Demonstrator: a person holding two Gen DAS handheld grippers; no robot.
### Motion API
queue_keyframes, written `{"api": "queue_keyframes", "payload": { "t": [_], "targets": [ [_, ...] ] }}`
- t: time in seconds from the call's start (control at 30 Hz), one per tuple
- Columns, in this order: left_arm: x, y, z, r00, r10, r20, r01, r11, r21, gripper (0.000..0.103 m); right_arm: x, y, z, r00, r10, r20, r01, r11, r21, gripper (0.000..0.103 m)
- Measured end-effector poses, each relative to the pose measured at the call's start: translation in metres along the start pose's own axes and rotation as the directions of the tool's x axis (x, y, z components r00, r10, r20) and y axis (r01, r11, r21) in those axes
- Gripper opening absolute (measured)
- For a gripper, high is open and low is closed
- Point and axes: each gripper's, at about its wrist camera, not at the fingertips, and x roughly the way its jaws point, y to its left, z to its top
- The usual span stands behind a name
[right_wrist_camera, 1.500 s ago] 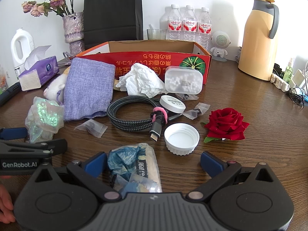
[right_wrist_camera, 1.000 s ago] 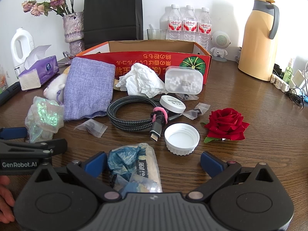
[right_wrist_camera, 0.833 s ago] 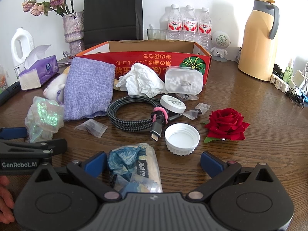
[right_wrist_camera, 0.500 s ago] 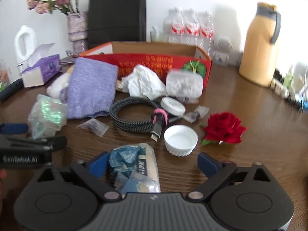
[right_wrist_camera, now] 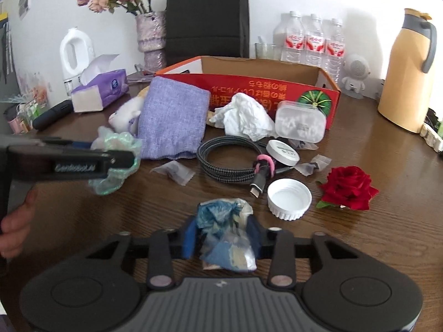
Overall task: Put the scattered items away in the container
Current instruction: 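Grasp the blue-white packet with the right tool while the left tool grasps the iridescent bag, then carry both held items into the cardboard box and open both tools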
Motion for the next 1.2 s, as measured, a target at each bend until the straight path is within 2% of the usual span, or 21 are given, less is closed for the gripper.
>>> {"api": "queue_keyframes", "payload": {
  "t": [0.03, 0.1, 0.2, 0.4, 0.47, 0.53, 0.6, 0.67, 0.77, 0.8, 0.9, 1.0, 1.07, 1.1, 1.2],
  "targets": [
    [-0.004, 0.000, -0.001, 1.000, 0.000, 0.013, 0.000, 1.000, 0.000, 0.043, -0.001, 0.001, -0.001, 1.000, -0.010, -0.002, 0.010, 1.000, -0.009, 0.020],
    [-0.017, -0.001, -0.001, 0.998, 0.002, 0.056, -0.002, 1.000, 0.009, 0.041, -0.004, 0.006, -0.002, 1.000, -0.015, -0.010, 0.015, 0.999, -0.038, 0.015],
    [-0.036, -0.002, 0.001, 0.995, 0.002, 0.103, -0.004, 1.000, 0.011, 0.041, -0.014, 0.010, -0.001, 1.000, 0.006, -0.001, -0.006, 1.000, -0.028, 0.014],
    [-0.063, 0.007, 0.022, 0.981, -0.016, 0.194, 0.017, 1.000, -0.004, 0.042, -0.064, 0.013, 0.018, 0.988, 0.017, 0.154, -0.012, 0.999, -0.037, 0.014],
    [-0.060, 0.010, 0.046, 0.966, 0.001, 0.258, -0.012, 0.999, 0.043, 0.042, -0.076, 0.007, 0.036, 0.980, 0.016, 0.200, -0.006, 0.999, -0.050, 0.014],
    [-0.051, 0.015, 0.079, 0.955, -0.008, 0.297, -0.011, 0.998, 0.064, 0.042, -0.082, -0.006, 0.065, 0.966, 0.005, 0.258, 0.011, 0.998, -0.062, 0.015],
    [-0.032, 0.022, 0.124, 0.951, -0.039, 0.306, 0.022, 0.998, 0.057, 0.042, -0.079, -0.024, 0.105, 0.949, -0.032, 0.315, 0.059, 0.995, -0.075, 0.015],
    [-0.001, 0.026, 0.171, 0.954, -0.047, 0.295, 0.040, 0.999, 0.031, 0.043, -0.066, -0.043, 0.149, 0.940, -0.057, 0.335, 0.091, 0.992, -0.085, 0.015],
    [0.064, 0.032, 0.228, 0.976, -0.053, 0.211, 0.061, 0.998, -0.031, 0.043, -0.022, -0.080, 0.224, 0.960, -0.043, 0.278, 0.062, 0.996, -0.060, 0.015],
    [0.095, 0.032, 0.245, 0.987, -0.059, 0.151, 0.065, 0.997, -0.038, 0.043, 0.000, -0.093, 0.248, 0.973, -0.034, 0.229, 0.047, 0.998, -0.049, 0.015],
    [0.176, 0.029, 0.267, 1.000, -0.001, 0.012, 0.001, 1.000, -0.010, 0.043, 0.082, -0.124, 0.297, 0.996, -0.044, 0.079, 0.046, 0.999, -0.026, 0.015],
    [0.244, 0.033, 0.261, 0.991, 0.036, -0.126, -0.038, 0.999, -0.006, 0.043, 0.168, -0.145, 0.318, 0.995, -0.055, -0.079, 0.057, 0.998, 0.015, 0.015],
    [0.274, 0.039, 0.250, 0.982, 0.081, -0.172, -0.083, 0.997, -0.002, 0.043, 0.213, -0.151, 0.316, 0.987, -0.063, -0.151, 0.070, 0.996, 0.048, 0.015],
    [0.284, 0.044, 0.246, 0.976, 0.094, -0.196, -0.096, 0.995, -0.001, 0.043, 0.232, -0.154, 0.316, 0.981, -0.067, -0.184, 0.079, 0.995, 0.057, 0.015],
    [0.295, 0.052, 0.239, 0.970, 0.063, -0.234, -0.063, 0.998, 0.006, 0.048, 0.268, -0.157, 0.306, 0.966, -0.118, -0.231, 0.130, 0.991, 0.038, 0.017]
  ]
}}
